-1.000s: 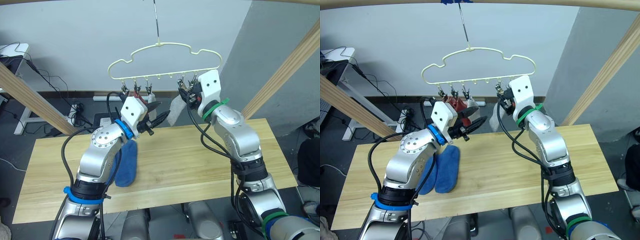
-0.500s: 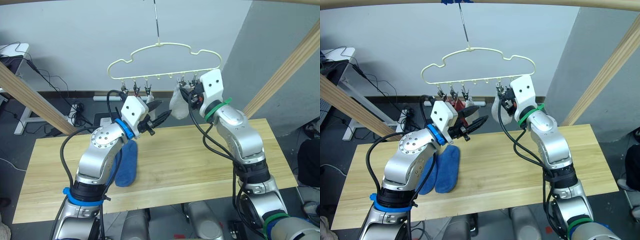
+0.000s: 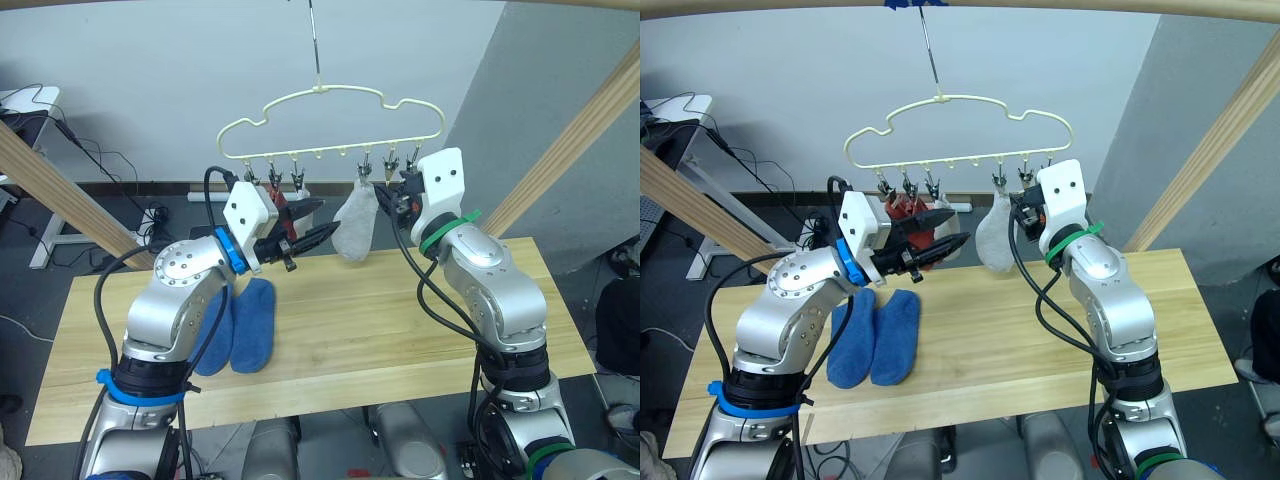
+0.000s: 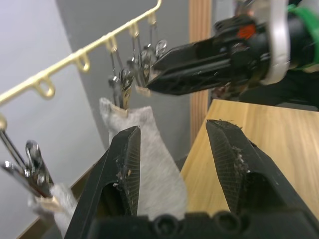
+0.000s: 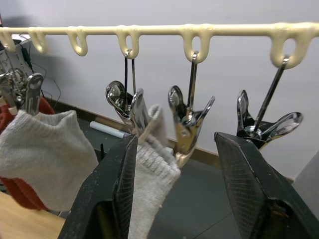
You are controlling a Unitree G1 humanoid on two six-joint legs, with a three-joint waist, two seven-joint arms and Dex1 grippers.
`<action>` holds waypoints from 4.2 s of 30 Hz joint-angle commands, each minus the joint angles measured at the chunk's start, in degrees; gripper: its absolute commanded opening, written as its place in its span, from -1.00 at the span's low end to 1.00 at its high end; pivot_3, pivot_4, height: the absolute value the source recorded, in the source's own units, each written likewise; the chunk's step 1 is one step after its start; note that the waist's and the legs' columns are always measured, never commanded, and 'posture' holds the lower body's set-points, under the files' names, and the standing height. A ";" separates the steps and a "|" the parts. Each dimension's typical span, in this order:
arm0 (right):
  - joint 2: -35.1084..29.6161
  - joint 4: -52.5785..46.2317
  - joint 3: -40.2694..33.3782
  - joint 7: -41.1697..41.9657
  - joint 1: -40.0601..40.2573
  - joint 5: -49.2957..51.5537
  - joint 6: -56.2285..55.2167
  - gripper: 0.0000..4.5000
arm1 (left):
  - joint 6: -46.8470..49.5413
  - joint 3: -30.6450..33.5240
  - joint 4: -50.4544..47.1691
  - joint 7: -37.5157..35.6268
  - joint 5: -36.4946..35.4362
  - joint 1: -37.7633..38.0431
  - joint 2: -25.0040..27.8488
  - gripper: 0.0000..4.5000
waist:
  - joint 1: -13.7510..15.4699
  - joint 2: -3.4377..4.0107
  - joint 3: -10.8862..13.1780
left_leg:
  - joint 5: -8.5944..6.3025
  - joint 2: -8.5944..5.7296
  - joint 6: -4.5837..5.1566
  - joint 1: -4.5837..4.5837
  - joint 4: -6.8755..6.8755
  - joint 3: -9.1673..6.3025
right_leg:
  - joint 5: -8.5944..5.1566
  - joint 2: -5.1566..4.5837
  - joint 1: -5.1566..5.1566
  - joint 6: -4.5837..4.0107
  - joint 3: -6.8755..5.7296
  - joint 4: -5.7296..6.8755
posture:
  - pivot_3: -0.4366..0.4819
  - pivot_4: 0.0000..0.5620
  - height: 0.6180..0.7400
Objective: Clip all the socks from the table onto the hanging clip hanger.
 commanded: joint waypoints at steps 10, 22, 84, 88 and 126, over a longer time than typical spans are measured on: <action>2.95 6.11 -1.43 -4.23 -3.70 -2.65 -6.61 0.12 | 1.26 0.52 -1.23 -2.68 -1.94 -3.22 1.24 0.03 | 0.02 0.01 0.00 | 0.00 0.01 0.00 0.00 -0.01 0.00 | 0.00 0.00 -0.01 0.00 -0.01 0.01 | -0.48 -0.17 1.00; 8.85 7.94 -3.56 -12.38 -6.75 -3.08 -6.25 0.12 | 0.51 0.11 -0.89 -2.82 -1.09 -3.18 1.25 0.03 | -0.05 0.02 -0.02 | 0.01 0.02 -0.01 0.00 -0.01 0.00 | 0.01 0.00 -0.02 -0.02 -0.01 0.02 | -0.49 -0.19 1.00; 19.31 6.26 -1.75 -20.75 -7.50 -0.45 -5.20 -0.12 | 0.13 -1.04 -1.67 -2.11 0.69 -1.82 0.75 0.03 | -0.36 0.03 -0.15 | 0.01 0.02 -0.01 0.00 -0.01 -0.02 | 0.02 -0.02 -0.03 -0.04 -0.03 0.05 | -0.47 -0.20 1.00; 19.43 7.03 -1.87 -20.39 -7.77 0.08 -6.11 -0.12 | 0.21 -1.05 -1.76 -2.05 0.69 -1.77 0.78 0.03 | -0.35 0.03 -0.15 | 0.01 0.02 -0.01 0.00 -0.01 -0.01 | 0.02 -0.02 -0.03 -0.04 -0.03 0.05 | -0.47 -0.20 1.00; 18.18 10.18 -1.72 -19.45 -9.26 1.05 -10.36 -1.00 | 3.60 1.69 -11.19 17.61 7.20 14.23 -2.62 0.03 | -0.33 0.06 -0.80 | 0.01 0.04 -0.01 0.01 -0.01 -0.07 | 0.03 -0.03 -0.04 -0.05 0.01 0.07 | -0.46 -0.22 1.00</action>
